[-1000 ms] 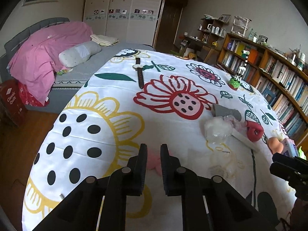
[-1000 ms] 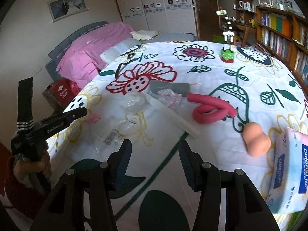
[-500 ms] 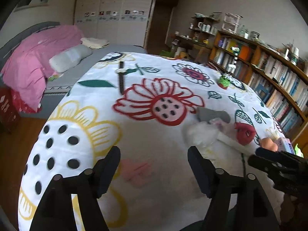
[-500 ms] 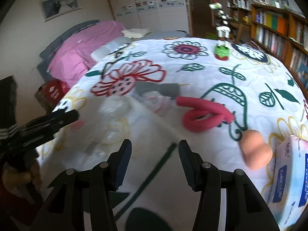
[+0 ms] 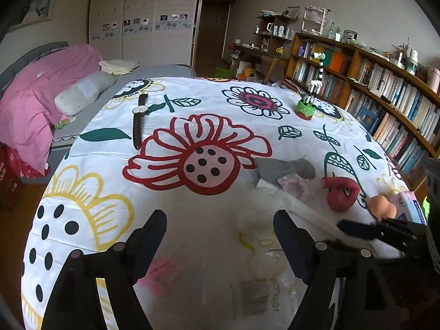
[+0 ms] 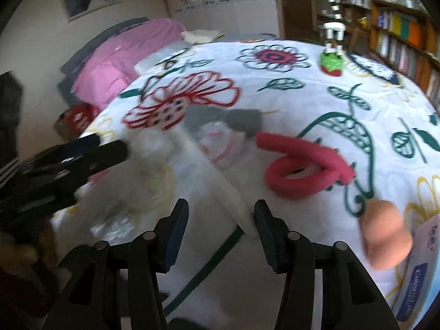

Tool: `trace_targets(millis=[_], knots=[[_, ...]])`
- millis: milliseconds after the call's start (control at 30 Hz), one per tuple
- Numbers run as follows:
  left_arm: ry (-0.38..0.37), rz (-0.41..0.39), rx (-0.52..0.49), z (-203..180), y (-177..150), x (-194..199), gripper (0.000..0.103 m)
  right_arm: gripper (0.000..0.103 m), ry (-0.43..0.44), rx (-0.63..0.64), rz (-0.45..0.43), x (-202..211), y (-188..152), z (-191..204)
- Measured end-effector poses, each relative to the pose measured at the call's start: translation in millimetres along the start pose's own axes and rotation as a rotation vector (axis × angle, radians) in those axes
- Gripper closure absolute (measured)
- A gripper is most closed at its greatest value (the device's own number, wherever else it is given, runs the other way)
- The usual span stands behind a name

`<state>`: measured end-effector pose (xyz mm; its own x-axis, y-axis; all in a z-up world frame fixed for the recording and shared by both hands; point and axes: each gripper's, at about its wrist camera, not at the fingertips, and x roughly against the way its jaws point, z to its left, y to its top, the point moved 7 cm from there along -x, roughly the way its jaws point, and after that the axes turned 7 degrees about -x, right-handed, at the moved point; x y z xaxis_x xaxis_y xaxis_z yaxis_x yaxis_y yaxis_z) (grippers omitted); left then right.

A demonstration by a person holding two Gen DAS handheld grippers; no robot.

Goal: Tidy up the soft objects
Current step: 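Grasp a clear plastic bag with the left tool while the right grasps the white stick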

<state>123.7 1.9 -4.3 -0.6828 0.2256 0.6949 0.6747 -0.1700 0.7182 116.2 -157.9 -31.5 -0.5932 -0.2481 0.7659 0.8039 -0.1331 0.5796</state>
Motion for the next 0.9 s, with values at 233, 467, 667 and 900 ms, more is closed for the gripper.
trace_targets(millis=[233,467,667,900], knots=[[0.005,0.004,0.016,4.6,-2.9,-0.2,0.02,0.056,-0.005,0.062,-0.013,1.3,2.6,13.4],[0.009,0.004,0.019,6.2,-1.5,-0.4,0.02,0.079,-0.063,0.117,-0.021,-17.8,11.3,18.0],[-0.006,0.011,-0.009,-5.9,0.6,-5.3,0.02,0.093,-0.034,0.08,-0.024,-10.8,7.7,13.6],[-0.037,0.031,-0.044,-25.0,4.4,-19.4,0.02,0.094,0.032,-0.028,-0.069,15.2,10.1,-2.6]])
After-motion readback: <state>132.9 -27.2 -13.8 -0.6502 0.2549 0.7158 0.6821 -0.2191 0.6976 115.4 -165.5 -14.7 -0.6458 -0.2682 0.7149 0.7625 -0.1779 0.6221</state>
